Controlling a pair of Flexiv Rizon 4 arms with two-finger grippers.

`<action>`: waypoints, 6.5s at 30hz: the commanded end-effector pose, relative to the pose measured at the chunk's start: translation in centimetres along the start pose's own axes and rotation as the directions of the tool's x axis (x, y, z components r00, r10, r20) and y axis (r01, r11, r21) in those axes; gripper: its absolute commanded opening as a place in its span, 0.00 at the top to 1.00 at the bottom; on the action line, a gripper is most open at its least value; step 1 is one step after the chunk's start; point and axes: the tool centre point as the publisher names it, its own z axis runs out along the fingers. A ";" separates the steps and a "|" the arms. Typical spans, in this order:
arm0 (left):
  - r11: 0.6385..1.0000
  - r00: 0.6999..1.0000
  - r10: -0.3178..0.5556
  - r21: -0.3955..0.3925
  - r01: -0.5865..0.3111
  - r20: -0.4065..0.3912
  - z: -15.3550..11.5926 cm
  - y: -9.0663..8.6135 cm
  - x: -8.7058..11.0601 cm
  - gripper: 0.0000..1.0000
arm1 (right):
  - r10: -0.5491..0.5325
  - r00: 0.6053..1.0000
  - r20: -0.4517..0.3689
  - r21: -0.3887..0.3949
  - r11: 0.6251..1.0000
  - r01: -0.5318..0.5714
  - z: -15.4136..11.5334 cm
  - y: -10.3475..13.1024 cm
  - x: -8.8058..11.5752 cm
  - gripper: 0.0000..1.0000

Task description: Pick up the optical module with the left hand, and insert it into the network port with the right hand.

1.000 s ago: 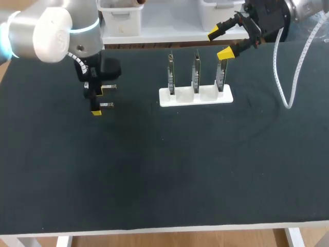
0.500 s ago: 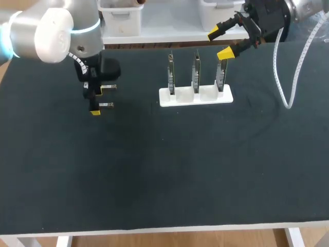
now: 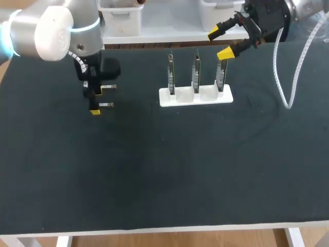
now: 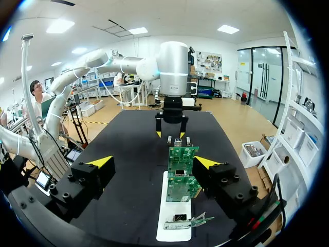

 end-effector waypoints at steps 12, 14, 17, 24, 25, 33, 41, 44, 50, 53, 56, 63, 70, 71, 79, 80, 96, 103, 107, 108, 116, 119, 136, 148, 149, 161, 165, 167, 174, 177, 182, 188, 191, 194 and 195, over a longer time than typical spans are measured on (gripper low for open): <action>1.000 1.000 0.005 0.003 -0.005 -0.013 0.4 0.8 0.0 0.00 | 0.000 1.000 -0.001 0.003 1.000 0.000 0.0 0.1 0.0 0.00; 1.000 1.000 0.004 0.004 -0.003 -0.015 0.5 0.8 0.2 0.00 | 0.000 1.000 -0.001 0.003 1.000 0.000 0.0 0.1 0.0 0.00; 1.000 1.000 -0.001 0.006 0.001 -0.019 0.5 0.8 0.3 0.00 | 0.000 1.000 -0.001 0.003 1.000 0.000 0.0 0.1 0.0 0.00; 1.000 1.000 0.000 0.003 0.000 -0.021 0.5 0.9 0.3 0.00 | 0.000 1.000 -0.001 0.003 1.000 0.000 0.0 0.1 0.0 0.00; 1.000 1.000 0.000 0.002 0.000 -0.020 0.5 0.9 0.3 0.00 | 0.000 1.000 -0.001 0.003 1.000 0.000 0.0 0.1 0.0 0.00; 1.000 1.000 0.001 0.010 -0.001 -0.016 0.9 0.9 0.4 0.00 | 0.000 1.000 -0.001 0.003 1.000 0.000 0.0 0.1 0.0 0.00; 1.000 1.000 -0.003 0.013 0.003 -0.011 1.2 0.8 0.4 0.00 | 0.000 1.000 -0.001 0.003 1.000 0.000 0.0 0.1 0.0 0.00; 1.000 1.000 -0.004 0.013 0.004 -0.011 1.2 0.9 0.4 0.00 | 0.000 1.000 -0.001 0.003 1.000 0.000 0.0 0.1 0.0 0.00; 1.000 1.000 0.014 -0.004 -0.014 -0.018 1.2 0.9 0.5 1.00 | 0.000 1.000 -0.001 0.003 1.000 0.000 0.0 0.1 0.0 0.00; 1.000 1.000 0.015 -0.003 -0.015 -0.020 1.1 0.9 0.4 1.00 | 0.000 1.000 -0.001 0.003 1.000 0.000 0.0 0.1 0.0 0.00; 1.000 1.000 0.015 -0.005 -0.015 -0.021 1.1 0.9 0.3 1.00 | 0.000 1.000 -0.001 0.003 1.000 0.000 0.0 0.1 0.0 0.00; 1.000 1.000 0.013 0.000 -0.013 -0.018 1.3 0.8 0.3 1.00 | 0.000 1.000 -0.001 0.003 1.000 0.000 0.0 0.1 0.0 0.00; 1.000 1.000 0.019 -0.004 -0.019 -0.005 0.8 0.5 0.1 1.00 | 0.000 1.000 -0.001 0.003 1.000 0.000 0.0 0.1 0.0 0.00; 1.000 1.000 0.023 -0.007 -0.023 0.002 0.5 0.4 0.0 1.00 | 0.000 1.000 -0.001 0.003 1.000 0.000 0.0 0.1 0.0 0.00; 0.998 0.999 0.054 -0.027 -0.054 0.006 -1.9 0.3 -1.0 1.00 | 0.000 1.000 -0.001 0.003 1.000 0.000 0.0 0.1 0.0 0.00; 0.998 0.998 0.055 -0.029 -0.055 0.011 -2.1 0.3 -1.1 1.00 | 0.000 1.000 -0.001 0.003 1.000 0.000 0.0 0.1 0.0 0.00; 0.983 0.980 0.158 -0.111 -0.145 0.119 -4.9 0.0 -2.5 1.00 | 0.000 1.000 -0.001 0.003 1.000 0.000 0.0 0.1 0.0 0.00; 0.983 0.980 0.158 -0.111 -0.145 0.119 -4.9 0.0 -2.5 1.00 | 0.000 1.000 -0.001 0.003 1.000 0.000 0.0 0.1 0.0 0.00; 0.983 0.980 0.158 -0.111 -0.145 0.119 -4.9 0.0 -2.5 1.00 | 0.000 1.000 -0.001 0.003 1.000 0.000 0.0 0.1 0.0 0.00; 0.983 0.980 0.158 -0.111 -0.145 0.119 -4.9 0.0 -2.5 1.00 | 0.000 1.000 -0.001 0.003 1.000 0.000 0.0 0.1 0.0 0.00; 0.982 0.971 0.157 -0.133 -0.134 0.182 -5.5 0.3 -4.2 1.00 | 0.000 1.000 -0.001 0.003 1.000 0.000 0.0 0.1 0.0 0.00; 0.979 0.967 0.166 -0.153 -0.137 0.192 -7.1 0.4 -4.4 1.00 | 0.000 1.000 -0.001 0.003 1.000 0.000 0.0 0.1 0.0 0.00; 0.949 0.923 0.236 -0.276 -0.152 0.304 -11.7 1.1 -9.5 1.00 | 0.000 1.000 -0.001 0.003 1.000 0.000 0.0 0.1 0.0 0.00; 0.954 0.930 0.219 -0.262 -0.142 0.294 -11.5 1.2 -10.9 1.00 | 0.000 1.000 -0.001 0.003 1.000 0.000 0.0 0.1 0.0 0.00; 0.954 0.930 0.219 -0.262 -0.142 0.294 -11.5 1.2 -10.9 1.00 | 0.000 1.000 -0.001 0.003 1.000 0.000 0.0 0.1 0.0 0.00; 0.954 0.930 0.219 -0.262 -0.142 0.294 -11.5 1.2 -10.9 0.99 | 0.000 1.000 -0.001 0.003 1.000 0.000 0.0 0.1 0.0 0.00; 0.954 0.930 0.219 -0.262 -0.142 0.294 -11.5 1.2 -10.9 1.00 | 0.000 1.000 -0.001 0.003 1.000 0.000 0.0 0.1 0.0 0.00; 0.954 0.930 0.219 -0.262 -0.142 0.294 -11.5 1.2 -10.9 1.00 | 0.000 1.000 -0.001 0.003 1.000 0.000 0.0 0.1 0.0 0.00; 0.954 0.930 0.219 -0.262 -0.142 0.294 -11.5 1.2 -10.9 1.00 | 0.000 1.000 -0.001 0.003 1.000 0.000 0.0 0.1 0.0 0.00; 0.954 0.930 0.219 -0.262 -0.142 0.294 -11.5 1.2 -10.9 1.00 | 0.000 1.000 -0.001 0.003 1.000 0.000 0.0 0.1 0.0 0.00; 0.930 0.909 0.213 -0.359 -0.077 0.358 -14.3 2.3 -10.7 1.00 | 0.000 1.000 -0.001 0.003 1.000 0.000 0.0 0.1 0.0 0.00; 0.906 0.883 0.305 -0.394 -0.154 0.356 -17.4 3.2 -13.5 1.00 | 0.000 1.000 -0.001 0.003 1.000 0.000 0.0 0.1 0.0 0.00; 0.905 0.873 0.314 -0.396 -0.156 0.373 -18.1 3.0 -14.8 1.00 | 0.000 1.000 -0.001 0.003 1.000 0.000 0.0 0.1 0.0 0.00; 0.913 0.865 0.309 -0.379 -0.153 0.395 -18.4 2.4 -15.9 1.00 | 0.000 1.000 -0.001 0.003 1.000 0.000 0.0 0.1 0.0 0.00; 0.919 0.870 0.301 -0.361 -0.156 0.390 -18.4 2.1 -16.2 1.00 | 0.000 1.000 -0.001 0.003 1.000 0.000 0.0 0.1 0.0 0.00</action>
